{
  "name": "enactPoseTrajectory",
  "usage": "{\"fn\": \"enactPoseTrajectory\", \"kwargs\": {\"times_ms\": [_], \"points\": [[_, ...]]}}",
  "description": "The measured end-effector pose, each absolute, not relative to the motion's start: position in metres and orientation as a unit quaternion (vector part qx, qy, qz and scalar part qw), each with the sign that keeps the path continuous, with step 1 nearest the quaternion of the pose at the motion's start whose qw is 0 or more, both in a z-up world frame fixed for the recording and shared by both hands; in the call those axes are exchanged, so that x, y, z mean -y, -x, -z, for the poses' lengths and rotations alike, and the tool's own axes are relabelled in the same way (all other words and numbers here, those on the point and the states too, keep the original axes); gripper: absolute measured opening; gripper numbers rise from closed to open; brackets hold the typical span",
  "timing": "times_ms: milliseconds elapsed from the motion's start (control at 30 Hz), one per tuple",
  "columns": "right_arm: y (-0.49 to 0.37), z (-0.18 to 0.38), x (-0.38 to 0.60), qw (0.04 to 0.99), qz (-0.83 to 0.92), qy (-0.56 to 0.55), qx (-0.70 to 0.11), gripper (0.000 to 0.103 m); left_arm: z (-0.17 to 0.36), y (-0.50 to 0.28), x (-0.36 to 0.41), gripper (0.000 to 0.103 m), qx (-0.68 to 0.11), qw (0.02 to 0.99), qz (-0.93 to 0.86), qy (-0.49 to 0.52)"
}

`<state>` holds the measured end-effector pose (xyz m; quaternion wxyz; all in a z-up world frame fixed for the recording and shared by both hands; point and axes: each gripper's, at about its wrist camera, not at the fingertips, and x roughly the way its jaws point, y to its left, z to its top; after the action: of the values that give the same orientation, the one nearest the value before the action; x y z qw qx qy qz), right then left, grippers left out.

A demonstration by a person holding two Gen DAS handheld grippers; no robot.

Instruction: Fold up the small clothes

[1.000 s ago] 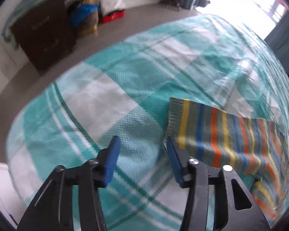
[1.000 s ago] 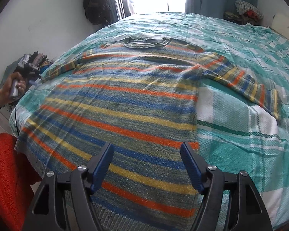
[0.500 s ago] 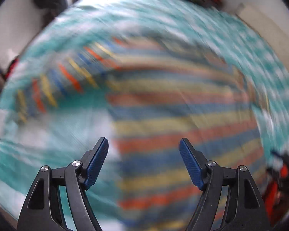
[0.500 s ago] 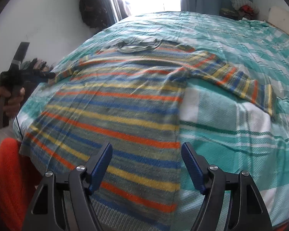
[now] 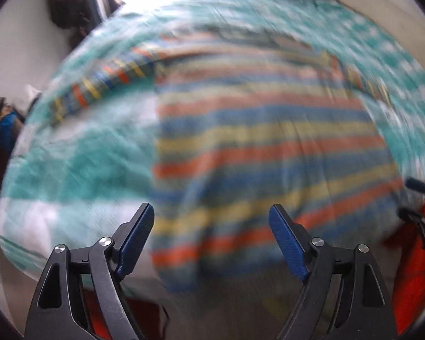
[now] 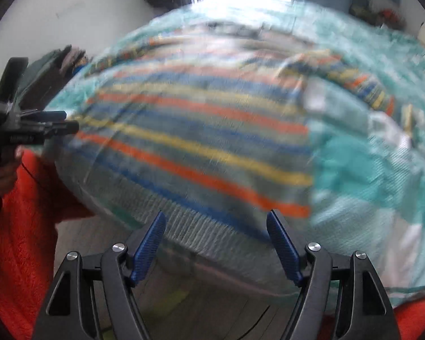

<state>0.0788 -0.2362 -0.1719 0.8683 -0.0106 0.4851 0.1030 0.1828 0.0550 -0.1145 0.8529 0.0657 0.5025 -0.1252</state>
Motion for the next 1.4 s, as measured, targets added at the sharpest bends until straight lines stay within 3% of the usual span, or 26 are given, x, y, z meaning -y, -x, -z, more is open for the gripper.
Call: {"fn": "enactPoseTrajectory", "kwargs": {"times_ms": [167,333,500,567,833,1400], "points": [[-0.105,0.138,0.281,0.914,-0.037,0.006,-0.404,0.074,0.086,-0.252,-0.061,0.086,-0.443,0.895,0.059,0.0],[-0.145,0.132,0.335,0.93,0.043,-0.033,-0.364,0.077,0.101,-0.294,-0.038,0.091,-0.43,0.902,0.015,0.032],[-0.164,0.18,0.363,0.912,0.083,-0.039,-0.399,0.078,0.176,-0.301,-0.021,0.103,-0.499,0.866,0.005,0.013],[-0.165,0.208,0.373,0.896,0.081,-0.06,-0.432,0.08,0.198,-0.286,-0.022,0.103,-0.465,0.885,0.011,0.008],[-0.167,0.218,0.372,0.906,0.067,-0.071,-0.411,0.095,0.196,-0.283,-0.027,0.103,-0.459,0.888,0.015,0.02],[-0.164,0.223,0.373,0.909,0.065,-0.065,-0.406,0.098,0.195,-0.285,-0.028,0.103,-0.462,0.886,0.017,0.025]]}}
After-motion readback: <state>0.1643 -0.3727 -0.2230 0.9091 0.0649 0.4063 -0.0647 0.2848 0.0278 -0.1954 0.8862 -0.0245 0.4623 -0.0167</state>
